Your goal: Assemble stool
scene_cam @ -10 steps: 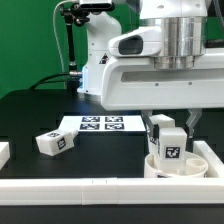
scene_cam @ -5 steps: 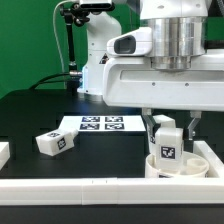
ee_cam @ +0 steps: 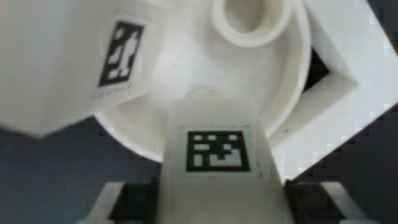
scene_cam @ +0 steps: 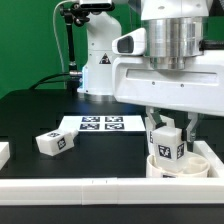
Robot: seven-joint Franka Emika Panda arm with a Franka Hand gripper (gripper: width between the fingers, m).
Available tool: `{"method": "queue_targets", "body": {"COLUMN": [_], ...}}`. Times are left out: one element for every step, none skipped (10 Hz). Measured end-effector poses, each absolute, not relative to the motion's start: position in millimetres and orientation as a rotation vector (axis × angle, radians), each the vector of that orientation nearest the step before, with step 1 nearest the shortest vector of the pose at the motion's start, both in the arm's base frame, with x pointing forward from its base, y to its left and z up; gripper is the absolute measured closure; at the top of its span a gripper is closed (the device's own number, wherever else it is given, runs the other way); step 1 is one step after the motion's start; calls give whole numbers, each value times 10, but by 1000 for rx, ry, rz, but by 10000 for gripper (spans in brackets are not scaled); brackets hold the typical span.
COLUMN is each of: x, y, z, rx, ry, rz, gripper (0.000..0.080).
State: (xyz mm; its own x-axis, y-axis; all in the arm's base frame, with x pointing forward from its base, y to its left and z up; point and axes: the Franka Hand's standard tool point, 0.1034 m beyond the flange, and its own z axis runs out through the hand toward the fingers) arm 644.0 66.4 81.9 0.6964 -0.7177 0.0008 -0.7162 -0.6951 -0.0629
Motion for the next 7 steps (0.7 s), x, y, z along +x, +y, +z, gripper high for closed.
{"method": "queue_targets", "body": {"x": [6439,6439,6434,6429,6427,6426,6426], "y": [669,685,695,707,719,726,744], "z": [819,818,814,812,812,812,813], "rx": [-2810,-2756,-2702,-2602,-2545,-2500,-2401], "ry": [1266,1361,1449,1595,1683,1746,1859], "rz": [-36,-27,-18,-4,1,7,26], "gripper": [462,462,462,462,462,462,461]}}
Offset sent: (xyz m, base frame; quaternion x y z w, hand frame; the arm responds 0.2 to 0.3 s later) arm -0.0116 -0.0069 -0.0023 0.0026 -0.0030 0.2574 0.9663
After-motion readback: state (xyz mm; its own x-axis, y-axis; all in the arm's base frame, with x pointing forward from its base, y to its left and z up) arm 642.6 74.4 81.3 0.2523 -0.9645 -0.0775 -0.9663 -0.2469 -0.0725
